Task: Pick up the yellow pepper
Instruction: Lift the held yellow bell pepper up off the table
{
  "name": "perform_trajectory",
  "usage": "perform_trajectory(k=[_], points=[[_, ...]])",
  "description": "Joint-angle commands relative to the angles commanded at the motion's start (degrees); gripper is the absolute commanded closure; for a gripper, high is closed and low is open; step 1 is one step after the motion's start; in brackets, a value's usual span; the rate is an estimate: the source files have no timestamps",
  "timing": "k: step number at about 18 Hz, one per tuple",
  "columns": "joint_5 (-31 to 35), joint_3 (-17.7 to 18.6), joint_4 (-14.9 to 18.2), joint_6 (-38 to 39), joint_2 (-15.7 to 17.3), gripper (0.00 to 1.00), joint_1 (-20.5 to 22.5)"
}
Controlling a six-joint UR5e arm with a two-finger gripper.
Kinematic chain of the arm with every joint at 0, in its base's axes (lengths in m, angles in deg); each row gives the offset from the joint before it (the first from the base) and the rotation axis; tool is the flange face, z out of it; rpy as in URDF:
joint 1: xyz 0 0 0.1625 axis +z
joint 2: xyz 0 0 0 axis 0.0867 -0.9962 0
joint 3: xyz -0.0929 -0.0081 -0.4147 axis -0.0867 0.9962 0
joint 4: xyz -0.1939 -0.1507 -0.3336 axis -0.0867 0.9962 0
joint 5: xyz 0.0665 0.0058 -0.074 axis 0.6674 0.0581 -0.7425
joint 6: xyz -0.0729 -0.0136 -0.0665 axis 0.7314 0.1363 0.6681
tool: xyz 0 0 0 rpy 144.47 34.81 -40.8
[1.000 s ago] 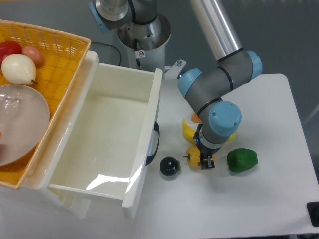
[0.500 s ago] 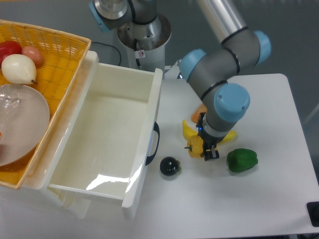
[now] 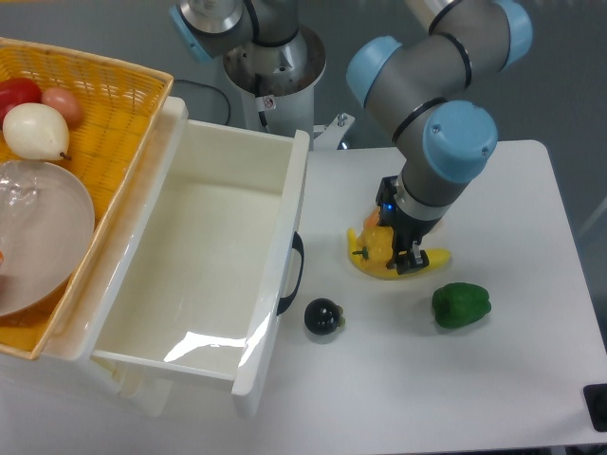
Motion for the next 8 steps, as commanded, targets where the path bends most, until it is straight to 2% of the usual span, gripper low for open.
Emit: perform_trajectory(k=[8], points=[[0.62,0.00,0.00,0.00,0.53,1.00,0.17]])
